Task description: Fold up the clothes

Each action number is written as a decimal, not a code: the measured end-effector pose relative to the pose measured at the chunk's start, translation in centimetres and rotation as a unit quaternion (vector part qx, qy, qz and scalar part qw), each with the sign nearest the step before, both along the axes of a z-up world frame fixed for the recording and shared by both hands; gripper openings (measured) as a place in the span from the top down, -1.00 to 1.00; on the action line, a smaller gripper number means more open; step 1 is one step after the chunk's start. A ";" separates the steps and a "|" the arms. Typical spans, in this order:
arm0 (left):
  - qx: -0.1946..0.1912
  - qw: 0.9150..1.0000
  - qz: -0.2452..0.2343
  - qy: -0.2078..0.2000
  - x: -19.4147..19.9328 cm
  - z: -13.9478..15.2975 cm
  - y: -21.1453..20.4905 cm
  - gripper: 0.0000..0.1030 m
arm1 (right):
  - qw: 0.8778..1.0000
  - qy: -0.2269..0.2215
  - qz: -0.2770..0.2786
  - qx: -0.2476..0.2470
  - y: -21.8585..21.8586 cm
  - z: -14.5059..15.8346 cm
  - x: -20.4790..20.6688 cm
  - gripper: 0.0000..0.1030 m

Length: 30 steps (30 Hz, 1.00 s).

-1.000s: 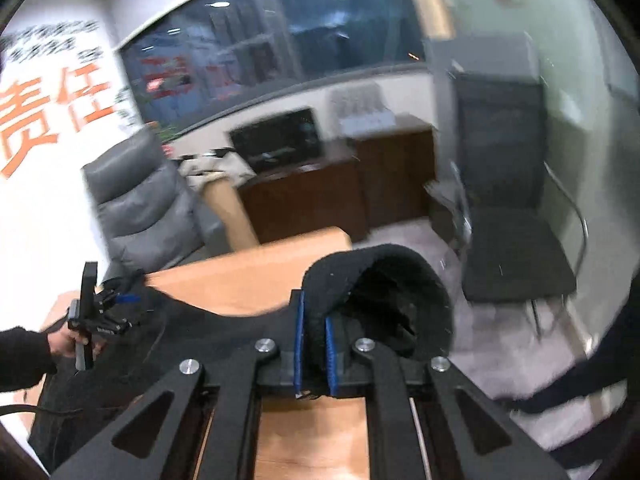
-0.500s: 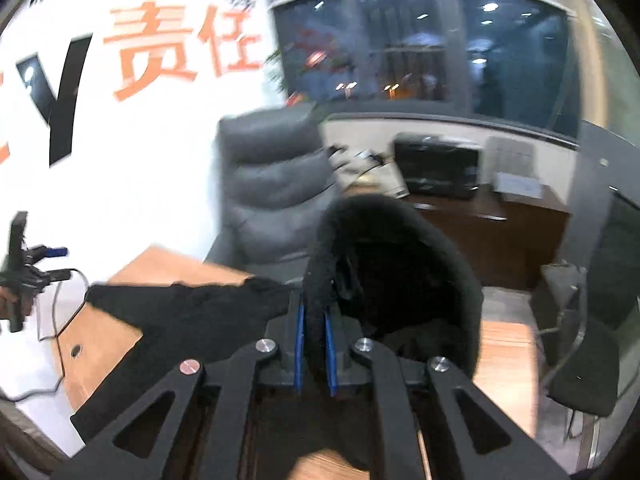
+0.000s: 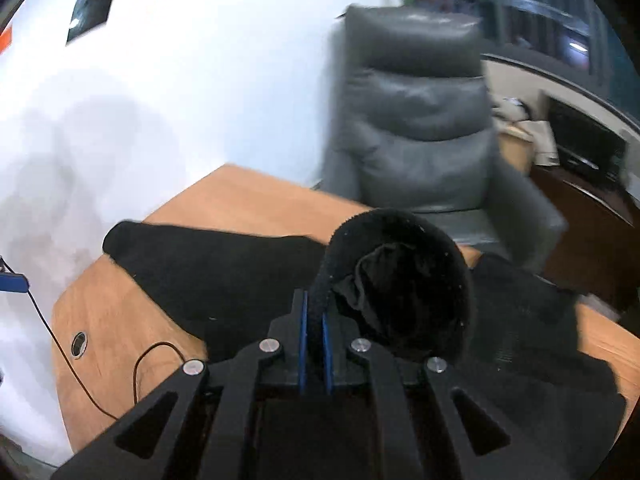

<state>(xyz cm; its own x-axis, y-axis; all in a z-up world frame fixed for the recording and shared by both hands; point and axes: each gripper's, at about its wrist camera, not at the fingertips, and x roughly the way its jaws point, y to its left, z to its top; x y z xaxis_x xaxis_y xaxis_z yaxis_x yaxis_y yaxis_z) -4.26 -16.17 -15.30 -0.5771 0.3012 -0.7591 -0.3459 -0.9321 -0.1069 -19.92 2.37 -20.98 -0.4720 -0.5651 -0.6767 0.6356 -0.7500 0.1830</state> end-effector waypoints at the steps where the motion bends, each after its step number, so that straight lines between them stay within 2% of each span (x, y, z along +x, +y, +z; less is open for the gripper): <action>1: 0.003 1.000 -0.005 0.000 0.1 -0.2 -0.3 -1.00 | 1.000 -0.009 0.005 0.009 -1.3 -1.3 0.0 0.88; 3: 0.007 1.000 -0.017 0.001 -0.2 -0.5 -0.5 -1.00 | 0.999 -0.026 0.015 0.027 -3.9 -4.0 -0.1 0.88; 5: 0.009 0.999 -0.030 0.005 -0.8 -0.7 -0.5 -1.00 | 0.998 -0.041 0.021 0.046 -5.5 -6.4 0.2 0.71; 7: 0.011 0.999 -0.051 0.010 -1.9 -0.5 0.3 -1.00 | 0.998 -0.038 0.030 0.046 -5.7 -7.0 1.3 0.42; 8: 0.012 0.998 -0.062 0.013 -2.5 -0.4 0.7 -1.00 | 0.999 -0.031 0.029 0.034 -4.9 -6.2 2.1 0.25; 10: 0.015 0.996 -0.088 0.019 -3.6 -0.1 2.0 -1.00 | 1.000 -0.017 0.023 -0.001 -2.9 -4.1 3.4 -0.57; 12: 0.024 0.992 -0.123 0.027 -4.8 0.5 4.1 -1.00 | 0.999 -0.001 0.011 -0.041 0.8 -1.4 5.7 -0.79; 14: 0.045 0.986 -0.158 0.030 -5.7 1.3 6.1 -1.00 | 0.997 0.006 -0.005 -0.080 5.3 1.3 8.6 -0.82; 16: 0.062 0.979 -0.191 0.027 -7.4 0.9 8.7 -1.00 | 0.996 0.006 -0.031 -0.087 9.1 1.7 10.7 -0.94; 19: 0.083 0.968 -0.235 0.019 -10.1 -0.1 12.7 -1.00 | 0.996 -0.002 -0.085 -0.028 15.4 -1.0 12.1 -0.95; 21: 0.058 0.975 -0.213 -0.006 -13.1 -3.7 14.5 -1.00 | 0.992 -0.041 -0.119 0.016 19.3 -5.1 11.8 -0.90; 23: 0.032 0.981 -0.183 -0.048 -16.1 -7.8 15.3 -1.00 | 0.984 -0.085 -0.150 0.046 22.7 -9.3 11.2 -0.68; 24: 0.020 0.983 -0.163 -0.080 -17.5 -10.2 15.2 -1.00 | 0.982 -0.089 -0.160 0.051 23.6 -10.2 11.0 -0.36; 25: 0.009 0.983 -0.144 -0.109 -18.2 -12.4 14.9 -1.00 | 0.982 -0.074 -0.170 0.047 24.6 -10.5 11.1 -0.09; 27: -0.007 0.980 -0.126 -0.151 -18.3 -15.5 14.6 -1.00 | 0.980 -0.064 -0.186 0.038 26.3 -10.5 11.3 0.10; 30: 0.011 0.982 -0.127 -0.142 -16.0 -15.9 14.6 -0.99 | 0.978 -0.061 -0.199 0.027 28.5 -10.6 11.8 0.28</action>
